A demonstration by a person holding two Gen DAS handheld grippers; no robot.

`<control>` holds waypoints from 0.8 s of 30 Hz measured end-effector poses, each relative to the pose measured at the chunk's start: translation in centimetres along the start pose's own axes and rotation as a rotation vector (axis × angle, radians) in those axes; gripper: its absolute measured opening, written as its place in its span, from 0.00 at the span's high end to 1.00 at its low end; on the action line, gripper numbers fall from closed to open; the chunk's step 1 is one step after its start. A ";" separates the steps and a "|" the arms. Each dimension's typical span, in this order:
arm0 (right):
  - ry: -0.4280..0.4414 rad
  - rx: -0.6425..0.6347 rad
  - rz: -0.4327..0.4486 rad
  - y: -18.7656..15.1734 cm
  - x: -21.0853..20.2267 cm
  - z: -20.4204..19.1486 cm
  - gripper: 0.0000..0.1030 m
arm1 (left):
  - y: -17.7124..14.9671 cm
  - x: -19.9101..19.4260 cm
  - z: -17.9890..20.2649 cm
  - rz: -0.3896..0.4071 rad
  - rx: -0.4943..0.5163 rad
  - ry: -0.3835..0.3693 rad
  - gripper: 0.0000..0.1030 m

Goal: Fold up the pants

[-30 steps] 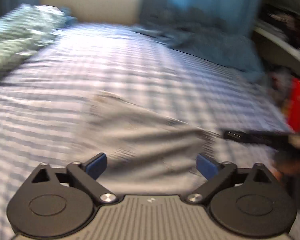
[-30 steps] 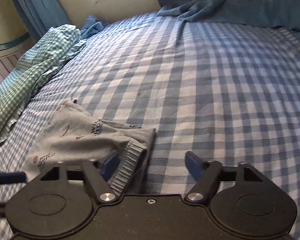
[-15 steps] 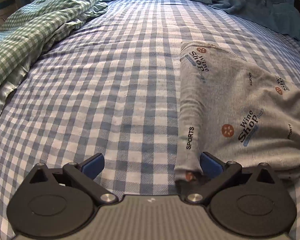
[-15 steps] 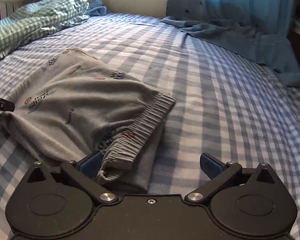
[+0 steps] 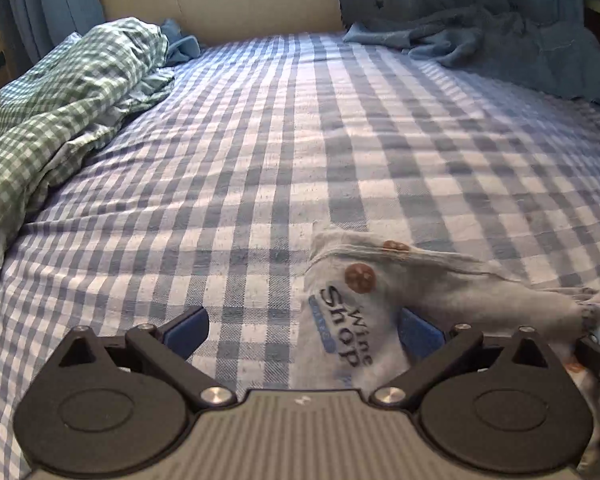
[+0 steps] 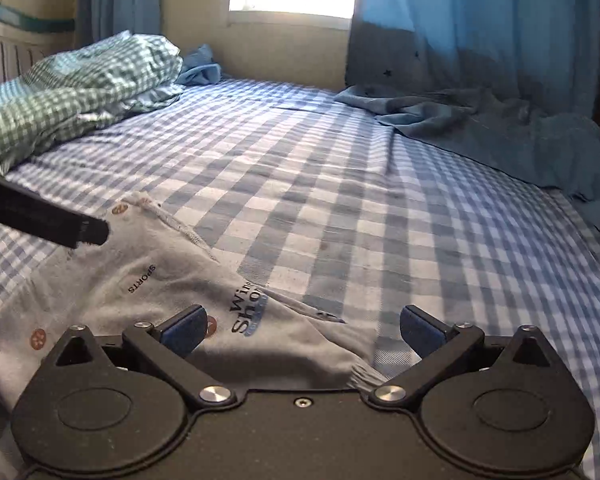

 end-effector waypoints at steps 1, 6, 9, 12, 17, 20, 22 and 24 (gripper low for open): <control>-0.034 -0.022 -0.005 -0.4 0.7 0.3 0.01 | -0.3 0.8 -0.5 -0.009 -0.020 -0.033 0.00; 0.010 0.143 -0.014 -2.9 -0.1 7.0 0.01 | -0.3 0.6 -3.6 -0.040 -0.118 -0.113 0.00; -0.076 0.105 -0.034 -2.5 -2.0 7.7 0.01 | -0.8 -2.1 -4.1 -0.046 -0.131 -0.074 0.01; -0.020 0.197 -0.007 -1.7 -5.0 7.1 0.01 | -2.5 -5.4 -4.0 -0.039 -0.135 -0.107 0.00; 0.025 0.143 -0.064 -3.2 -7.6 1.9 0.01 | -7.5 -6.9 -2.9 -0.144 -0.111 -0.113 0.00; -0.024 0.113 -0.174 -6.5 -6.7 0.4 0.01 | -9.1 -7.6 -3.5 -0.074 -0.144 -0.138 0.00; -0.012 0.228 -0.154 -7.4 -6.8 1.4 0.01 | -8.9 -7.7 -3.6 -0.082 -0.127 -0.142 0.00; -0.002 0.258 -0.176 -7.2 -6.6 1.8 0.01 | -8.9 -7.6 -3.7 -0.095 -0.135 -0.149 0.00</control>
Point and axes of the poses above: each gripper's, at about its wrist camera, not at the fingertips, and x roughly the way its jaws point, z to its right, y to its top, the point moved 1 cm from there along x, roughly the way its jaws point, and after that the axes turned 9 degrees about z, right-handed, at the moved point
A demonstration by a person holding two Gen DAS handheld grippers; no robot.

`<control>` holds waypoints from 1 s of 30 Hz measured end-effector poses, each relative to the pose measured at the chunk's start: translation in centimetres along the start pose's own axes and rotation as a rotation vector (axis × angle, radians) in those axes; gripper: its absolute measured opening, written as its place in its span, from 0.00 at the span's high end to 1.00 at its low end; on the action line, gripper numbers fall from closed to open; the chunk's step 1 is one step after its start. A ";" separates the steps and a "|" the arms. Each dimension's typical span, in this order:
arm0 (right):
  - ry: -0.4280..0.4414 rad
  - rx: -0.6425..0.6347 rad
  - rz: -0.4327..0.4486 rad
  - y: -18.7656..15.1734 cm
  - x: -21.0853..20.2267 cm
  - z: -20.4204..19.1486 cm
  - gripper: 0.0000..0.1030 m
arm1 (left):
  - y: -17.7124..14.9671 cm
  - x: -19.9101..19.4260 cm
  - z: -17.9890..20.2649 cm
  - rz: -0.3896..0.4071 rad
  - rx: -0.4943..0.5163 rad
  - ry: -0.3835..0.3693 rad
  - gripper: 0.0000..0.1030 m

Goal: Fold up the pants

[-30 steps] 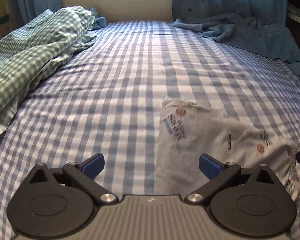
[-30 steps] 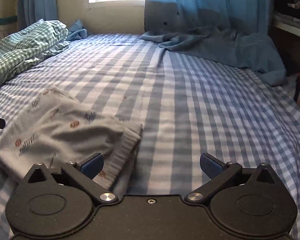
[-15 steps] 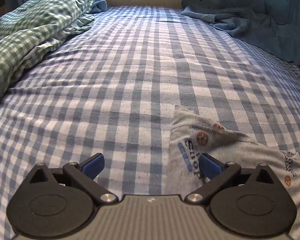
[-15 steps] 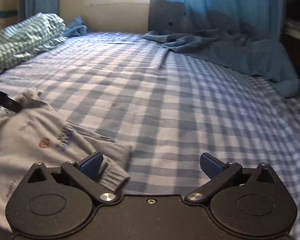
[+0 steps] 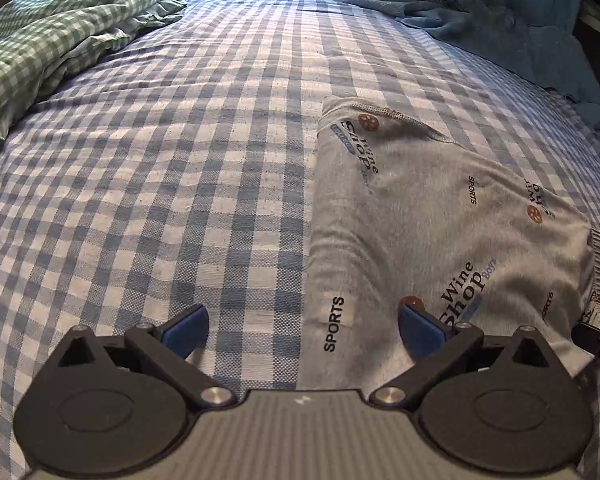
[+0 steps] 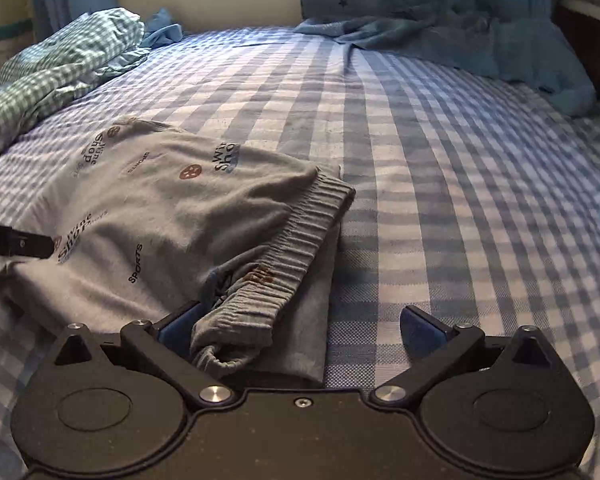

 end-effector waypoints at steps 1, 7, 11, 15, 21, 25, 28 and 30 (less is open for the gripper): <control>-0.009 -0.019 -0.008 0.3 -0.1 -0.4 0.01 | 0.2 0.1 -0.1 -0.008 0.000 0.000 0.00; -0.021 -0.065 0.032 1.7 -2.4 -2.3 0.01 | 0.7 0.5 -0.5 -0.037 -0.019 0.011 0.00; -0.016 -0.034 -0.084 -0.7 -0.8 -1.6 0.01 | 0.2 0.1 -0.7 -0.038 -0.020 0.014 0.00; 0.044 0.080 -0.130 0.3 -1.1 0.3 0.01 | 0.3 -0.2 -1.1 -0.091 -0.051 0.022 0.00; 0.068 0.138 -0.101 2.9 -2.2 2.5 0.01 | 0.0 -1.4 -3.0 -0.148 -0.142 0.051 0.00; 0.027 0.238 -0.128 3.0 -0.8 4.0 0.01 | -0.9 -1.8 -3.6 -0.142 -0.160 0.063 0.00; 0.002 0.200 -0.154 1.5 0.6 3.7 0.01 | -1.0 -1.8 -3.1 -0.149 -0.144 0.087 0.00; -0.004 0.161 -0.140 1.4 0.5 3.3 0.01 | -0.9 -1.9 -2.9 -0.166 -0.159 0.099 0.00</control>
Point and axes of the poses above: each gripper's, at about its wrist camera, not at the fingertips, and x roughly the way its jaws point, z to its right, y to its top, the point moved 1 cm from there along x, roughly the way its jaws point, and after that the axes turned 9 degrees about z, right-handed, at the moved point
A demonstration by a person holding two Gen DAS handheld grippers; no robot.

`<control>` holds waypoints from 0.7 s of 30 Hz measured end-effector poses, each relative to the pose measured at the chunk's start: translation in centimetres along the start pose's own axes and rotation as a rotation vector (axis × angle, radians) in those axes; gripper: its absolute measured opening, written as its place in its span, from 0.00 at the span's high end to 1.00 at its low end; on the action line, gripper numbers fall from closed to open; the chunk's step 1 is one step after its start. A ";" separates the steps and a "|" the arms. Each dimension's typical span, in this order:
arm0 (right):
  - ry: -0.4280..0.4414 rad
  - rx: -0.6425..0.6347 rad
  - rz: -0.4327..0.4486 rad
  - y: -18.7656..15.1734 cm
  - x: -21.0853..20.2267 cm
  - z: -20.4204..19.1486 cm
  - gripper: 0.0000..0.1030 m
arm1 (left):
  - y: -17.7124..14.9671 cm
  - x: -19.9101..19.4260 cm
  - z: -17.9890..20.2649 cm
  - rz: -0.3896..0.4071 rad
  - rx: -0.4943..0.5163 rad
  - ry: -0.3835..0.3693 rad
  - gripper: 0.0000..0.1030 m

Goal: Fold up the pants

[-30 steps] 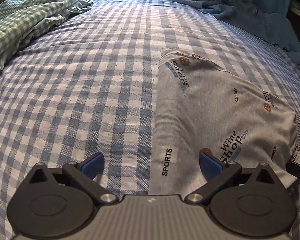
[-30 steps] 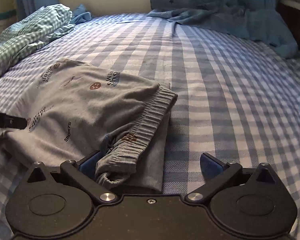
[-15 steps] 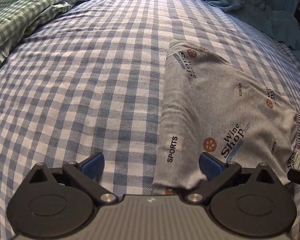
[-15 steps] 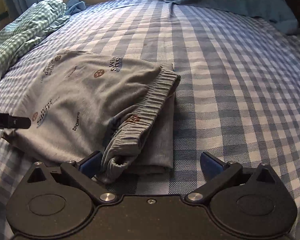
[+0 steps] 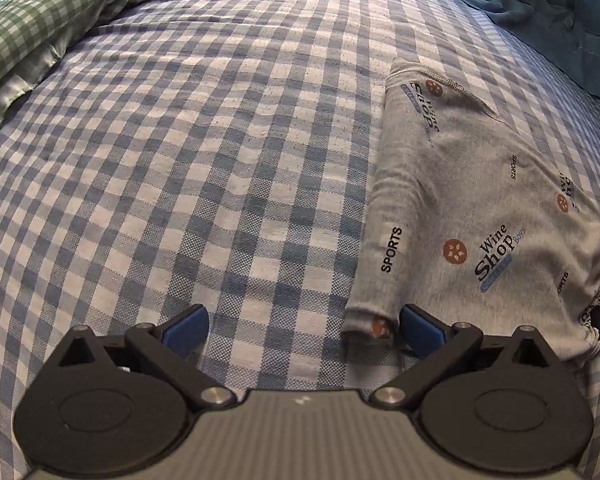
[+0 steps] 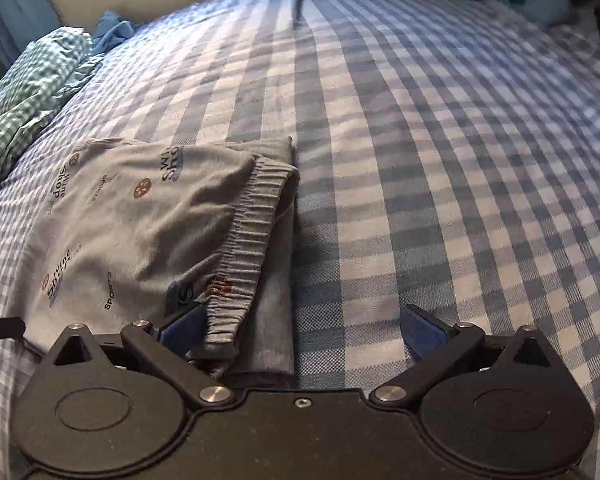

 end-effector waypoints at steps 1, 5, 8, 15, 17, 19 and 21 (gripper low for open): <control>0.006 0.014 -0.006 0.2 -0.1 0.1 0.01 | 0.1 -0.1 0.0 -0.011 -0.011 0.000 0.00; 0.091 0.119 0.043 1.8 -1.5 1.5 0.01 | 1.4 -1.5 -0.1 0.035 -0.051 -0.081 0.00; 0.236 0.141 0.083 3.8 -1.4 2.5 0.01 | 2.9 -2.0 0.3 0.115 -0.052 -0.188 0.00; 0.504 0.217 -0.086 7.1 6.0 4.1 0.03 | 5.4 2.4 2.7 0.064 0.036 -0.308 0.00; 0.566 0.255 -0.069 8.0 7.2 5.0 0.03 | 5.4 3.5 2.9 0.027 0.037 -0.311 0.00; 0.600 0.304 -0.080 8.7 8.0 5.8 0.04 | 5.3 3.6 2.9 0.033 0.050 -0.326 0.00; 0.611 0.320 -0.086 8.9 8.3 6.3 0.12 | 5.2 3.6 2.6 0.024 0.060 -0.344 0.01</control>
Point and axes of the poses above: each gripper's, at about its wrist camera, not at the fingertips, and x roughly the way its jaws point, z to its right, y to its top, the point moved 1 cm from there along x, roughly the way its jaws point, and after that the axes turned 9 degrees about z, right-handed, at the moved point
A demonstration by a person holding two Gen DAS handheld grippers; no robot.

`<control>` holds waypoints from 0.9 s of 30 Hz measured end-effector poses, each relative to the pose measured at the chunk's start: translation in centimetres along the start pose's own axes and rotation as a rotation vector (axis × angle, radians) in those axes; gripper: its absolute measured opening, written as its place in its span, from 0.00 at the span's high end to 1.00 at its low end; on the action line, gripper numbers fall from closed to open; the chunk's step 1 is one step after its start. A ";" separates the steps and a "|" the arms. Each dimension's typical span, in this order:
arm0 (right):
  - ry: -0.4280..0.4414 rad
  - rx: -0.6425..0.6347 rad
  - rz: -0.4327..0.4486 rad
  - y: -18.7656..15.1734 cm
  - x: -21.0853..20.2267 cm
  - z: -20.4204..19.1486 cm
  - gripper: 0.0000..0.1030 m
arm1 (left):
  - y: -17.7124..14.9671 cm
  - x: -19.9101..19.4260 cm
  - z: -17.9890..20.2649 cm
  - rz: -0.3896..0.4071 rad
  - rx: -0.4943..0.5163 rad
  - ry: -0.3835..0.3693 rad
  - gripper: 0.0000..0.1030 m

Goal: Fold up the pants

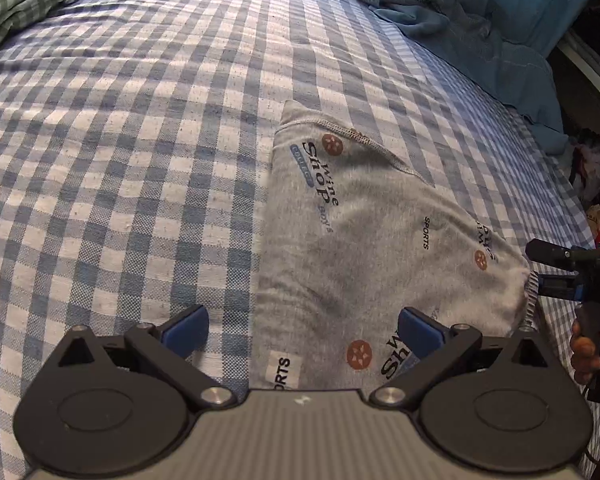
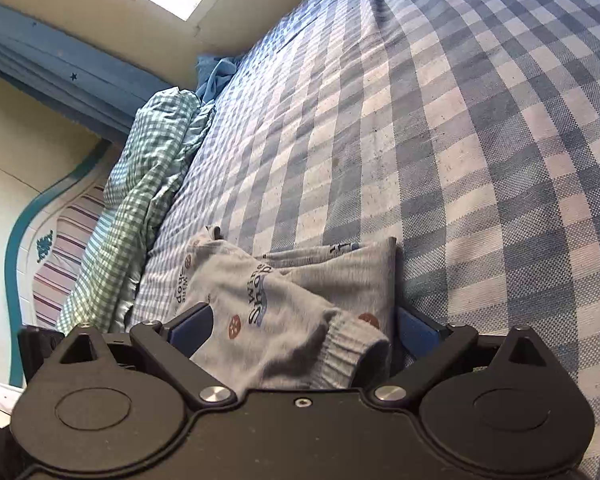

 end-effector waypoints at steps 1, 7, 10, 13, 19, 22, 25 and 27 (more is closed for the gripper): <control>0.007 0.000 -0.002 -0.1 -0.2 0.3 0.13 | -0.2 -0.3 -0.4 -0.002 -0.004 -0.009 0.01; -0.005 0.063 0.014 -0.7 -1.9 3.1 0.61 | -0.6 -1.1 -2.1 -0.011 -0.066 -0.029 0.08; -0.014 0.063 0.026 -1.2 -2.1 2.9 0.62 | -0.5 -1.7 -2.7 -0.015 -0.100 -0.020 0.15; -0.044 0.045 0.030 -1.5 -2.0 2.2 0.62 | -0.4 -2.1 -2.5 -0.023 -0.112 0.001 0.21; -0.118 -0.001 0.054 -2.3 -1.6 0.4 0.65 | -0.5 -1.8 -0.8 -0.052 -0.093 0.032 0.53; -0.167 -0.041 0.066 -2.7 -1.6 -0.7 0.68 | -0.6 -1.8 -0.4 -0.051 -0.089 0.062 0.61; -0.199 -0.101 0.075 -3.1 -1.4 -1.9 0.74 | -0.7 -1.9 -0.5 -0.048 -0.103 0.068 0.68; -0.210 -0.127 0.077 -3.2 -1.3 -2.3 0.76 | -0.7 -2.0 -0.6 -0.046 -0.105 0.063 0.69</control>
Point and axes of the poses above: each gripper's, at about its wrist camera, not at the fingertips, and x roughly the way its jaws point, z to its right, y to its top, the point moved 1 cm from there along x, roughly the way its jaws point, and after that the axes turned 9 degrees about z, right-handed, at the moved point
